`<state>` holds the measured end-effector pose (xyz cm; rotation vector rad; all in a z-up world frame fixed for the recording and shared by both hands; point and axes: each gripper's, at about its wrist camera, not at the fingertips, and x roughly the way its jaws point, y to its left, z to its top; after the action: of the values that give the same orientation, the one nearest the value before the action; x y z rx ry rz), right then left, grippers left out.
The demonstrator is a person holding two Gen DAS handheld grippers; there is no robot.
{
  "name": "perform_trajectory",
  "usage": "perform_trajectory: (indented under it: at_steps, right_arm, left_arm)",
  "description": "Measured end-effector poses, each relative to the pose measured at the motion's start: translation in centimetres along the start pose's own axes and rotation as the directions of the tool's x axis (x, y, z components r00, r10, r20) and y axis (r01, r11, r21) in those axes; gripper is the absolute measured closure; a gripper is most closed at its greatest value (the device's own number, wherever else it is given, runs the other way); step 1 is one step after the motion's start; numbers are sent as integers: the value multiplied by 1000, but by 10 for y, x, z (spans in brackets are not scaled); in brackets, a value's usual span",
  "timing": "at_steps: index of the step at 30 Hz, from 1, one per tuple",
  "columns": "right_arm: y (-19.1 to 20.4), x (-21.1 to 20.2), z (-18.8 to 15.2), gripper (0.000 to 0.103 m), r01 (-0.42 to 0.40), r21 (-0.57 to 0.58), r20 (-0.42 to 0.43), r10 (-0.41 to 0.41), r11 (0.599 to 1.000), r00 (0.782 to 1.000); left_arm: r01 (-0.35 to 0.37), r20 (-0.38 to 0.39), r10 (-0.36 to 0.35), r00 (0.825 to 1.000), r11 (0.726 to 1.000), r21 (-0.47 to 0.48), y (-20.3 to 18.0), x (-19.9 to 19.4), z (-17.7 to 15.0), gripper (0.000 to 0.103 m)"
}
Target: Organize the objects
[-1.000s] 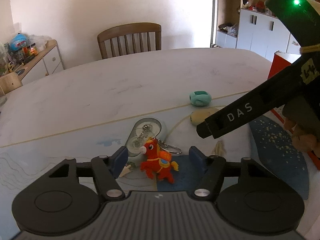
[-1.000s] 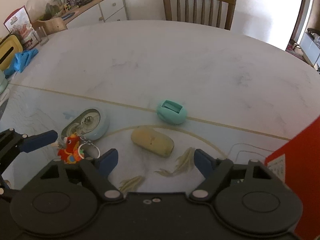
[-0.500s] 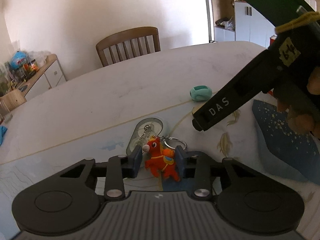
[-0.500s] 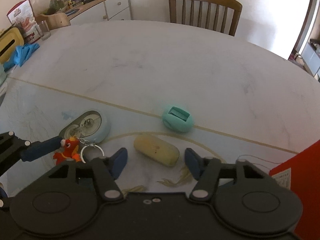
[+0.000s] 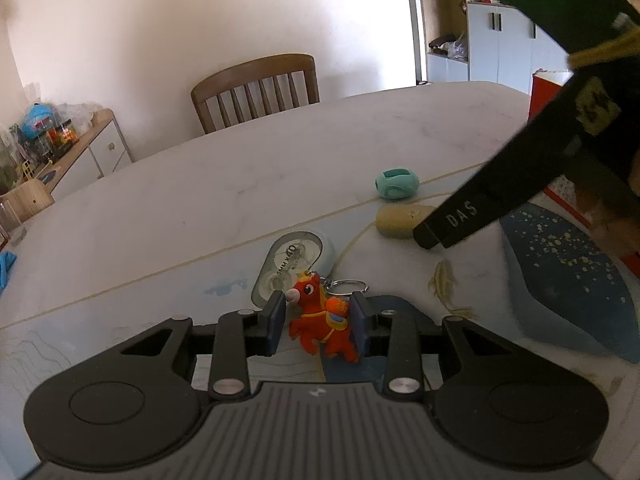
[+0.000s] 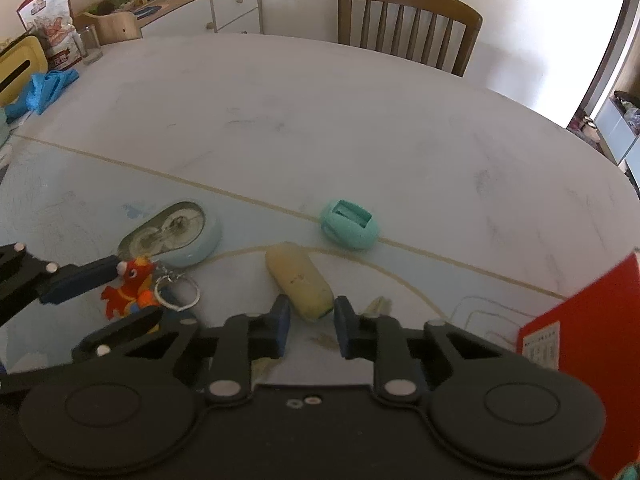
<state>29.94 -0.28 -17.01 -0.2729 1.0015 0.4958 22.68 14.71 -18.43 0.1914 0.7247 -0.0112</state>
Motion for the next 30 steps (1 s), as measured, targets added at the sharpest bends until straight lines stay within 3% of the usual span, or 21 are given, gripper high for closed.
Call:
perform_trajectory:
  at_steps: [12, 30]
  right_arm:
    - [-2, -40, -29, 83, -59, 42, 32, 58, 997, 998]
    - [-15, -121, -83, 85, -73, 120, 118, 58, 990, 991]
  left_arm:
    - [63, -13, -64, 998, 996, -57, 1, -23, 2, 69]
    - [190, 8, -190, 982, 981, -36, -31, -85, 12, 69]
